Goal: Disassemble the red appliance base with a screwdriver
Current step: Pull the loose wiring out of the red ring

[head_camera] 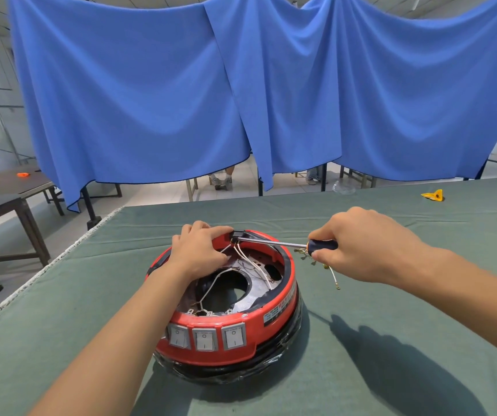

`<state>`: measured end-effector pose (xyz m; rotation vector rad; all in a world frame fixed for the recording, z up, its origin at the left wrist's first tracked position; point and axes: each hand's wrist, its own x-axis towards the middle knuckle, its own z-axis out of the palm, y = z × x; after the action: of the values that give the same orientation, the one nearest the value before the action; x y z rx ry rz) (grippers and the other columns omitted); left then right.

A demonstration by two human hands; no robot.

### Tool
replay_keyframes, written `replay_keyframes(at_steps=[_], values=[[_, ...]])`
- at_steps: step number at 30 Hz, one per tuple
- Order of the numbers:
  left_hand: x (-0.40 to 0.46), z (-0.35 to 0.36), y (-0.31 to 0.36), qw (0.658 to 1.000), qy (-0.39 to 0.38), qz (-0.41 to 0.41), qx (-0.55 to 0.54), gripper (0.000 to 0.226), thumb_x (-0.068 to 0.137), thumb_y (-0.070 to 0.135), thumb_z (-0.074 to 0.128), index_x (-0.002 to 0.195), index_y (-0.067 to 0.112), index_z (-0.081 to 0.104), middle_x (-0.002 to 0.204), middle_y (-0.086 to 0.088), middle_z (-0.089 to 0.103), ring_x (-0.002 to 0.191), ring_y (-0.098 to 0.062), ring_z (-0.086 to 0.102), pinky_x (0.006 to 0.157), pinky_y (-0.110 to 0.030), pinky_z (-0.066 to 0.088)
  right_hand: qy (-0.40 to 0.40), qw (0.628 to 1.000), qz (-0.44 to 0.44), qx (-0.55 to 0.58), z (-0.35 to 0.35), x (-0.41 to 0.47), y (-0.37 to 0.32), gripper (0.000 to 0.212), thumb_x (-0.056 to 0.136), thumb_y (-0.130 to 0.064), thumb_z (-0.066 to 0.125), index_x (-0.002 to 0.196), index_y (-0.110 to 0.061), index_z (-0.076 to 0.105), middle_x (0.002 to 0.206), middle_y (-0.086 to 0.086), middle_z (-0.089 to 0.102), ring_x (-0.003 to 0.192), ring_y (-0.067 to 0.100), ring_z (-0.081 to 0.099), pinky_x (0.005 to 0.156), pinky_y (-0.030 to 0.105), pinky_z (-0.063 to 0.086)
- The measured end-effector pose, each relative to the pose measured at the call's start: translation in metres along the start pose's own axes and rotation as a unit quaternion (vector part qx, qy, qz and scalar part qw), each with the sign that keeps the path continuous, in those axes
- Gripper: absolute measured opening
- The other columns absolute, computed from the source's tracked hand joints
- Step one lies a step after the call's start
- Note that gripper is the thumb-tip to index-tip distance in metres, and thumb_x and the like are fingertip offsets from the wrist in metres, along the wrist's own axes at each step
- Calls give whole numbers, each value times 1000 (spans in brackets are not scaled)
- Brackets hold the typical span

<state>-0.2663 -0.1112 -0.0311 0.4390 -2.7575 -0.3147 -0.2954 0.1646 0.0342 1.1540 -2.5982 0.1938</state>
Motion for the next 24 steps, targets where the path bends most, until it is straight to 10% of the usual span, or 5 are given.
replay_keyframes(at_steps=[24], values=[[-1,1,-1,1000,12,3,9,58,79,38,64,132,48,43,130,1,42,123,-22,32,99,-39,25,-12,995,-79,-56,7,14,31,17,92,-43,47,96,-35,61,88,-7,66,82,21,58,61,28,34]])
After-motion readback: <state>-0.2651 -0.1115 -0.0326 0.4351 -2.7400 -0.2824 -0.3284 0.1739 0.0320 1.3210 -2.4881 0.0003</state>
